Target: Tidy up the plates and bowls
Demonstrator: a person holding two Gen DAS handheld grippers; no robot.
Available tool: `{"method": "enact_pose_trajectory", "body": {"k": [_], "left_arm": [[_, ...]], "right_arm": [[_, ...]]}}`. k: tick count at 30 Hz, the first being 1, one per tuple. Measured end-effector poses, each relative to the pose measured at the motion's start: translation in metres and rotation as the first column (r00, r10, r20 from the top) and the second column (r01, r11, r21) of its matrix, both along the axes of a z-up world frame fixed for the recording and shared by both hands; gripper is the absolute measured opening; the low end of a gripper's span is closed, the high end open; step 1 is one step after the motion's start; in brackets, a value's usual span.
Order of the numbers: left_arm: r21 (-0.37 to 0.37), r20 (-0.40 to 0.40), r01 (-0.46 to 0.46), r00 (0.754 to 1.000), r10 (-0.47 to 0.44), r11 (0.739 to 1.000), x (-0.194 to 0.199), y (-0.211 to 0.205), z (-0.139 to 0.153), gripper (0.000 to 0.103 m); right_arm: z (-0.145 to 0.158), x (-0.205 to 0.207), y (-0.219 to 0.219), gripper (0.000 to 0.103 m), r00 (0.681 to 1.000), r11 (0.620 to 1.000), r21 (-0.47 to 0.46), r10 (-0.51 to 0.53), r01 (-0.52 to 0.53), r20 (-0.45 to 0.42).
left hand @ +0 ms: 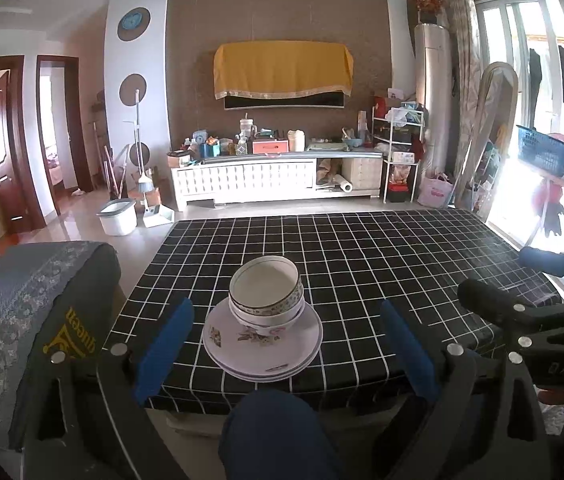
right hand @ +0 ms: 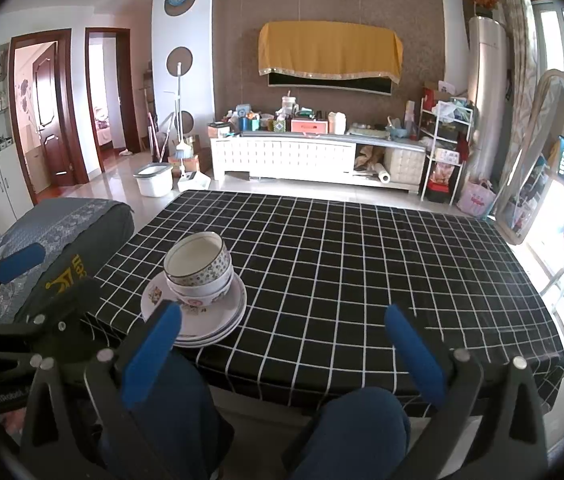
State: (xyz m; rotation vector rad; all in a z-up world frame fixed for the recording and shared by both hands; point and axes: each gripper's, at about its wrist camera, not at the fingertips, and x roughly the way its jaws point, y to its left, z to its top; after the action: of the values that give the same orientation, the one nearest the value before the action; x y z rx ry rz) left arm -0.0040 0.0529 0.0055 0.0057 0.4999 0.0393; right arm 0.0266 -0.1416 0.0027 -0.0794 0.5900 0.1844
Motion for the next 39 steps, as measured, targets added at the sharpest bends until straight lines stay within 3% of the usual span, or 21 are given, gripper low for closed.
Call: {"method": "enact_pose_trajectory", "body": {"k": [39], "left_arm": [[-0.003, -0.004, 0.012, 1.000, -0.012, 1.000, -0.0012, 0.0029, 0.0017, 0.093]], "right_arm": [[-0.0009, -0.0042, 0.0021, 0.103, 1.000, 1.000, 0.006, 0.003, -0.003, -0.002]]}}
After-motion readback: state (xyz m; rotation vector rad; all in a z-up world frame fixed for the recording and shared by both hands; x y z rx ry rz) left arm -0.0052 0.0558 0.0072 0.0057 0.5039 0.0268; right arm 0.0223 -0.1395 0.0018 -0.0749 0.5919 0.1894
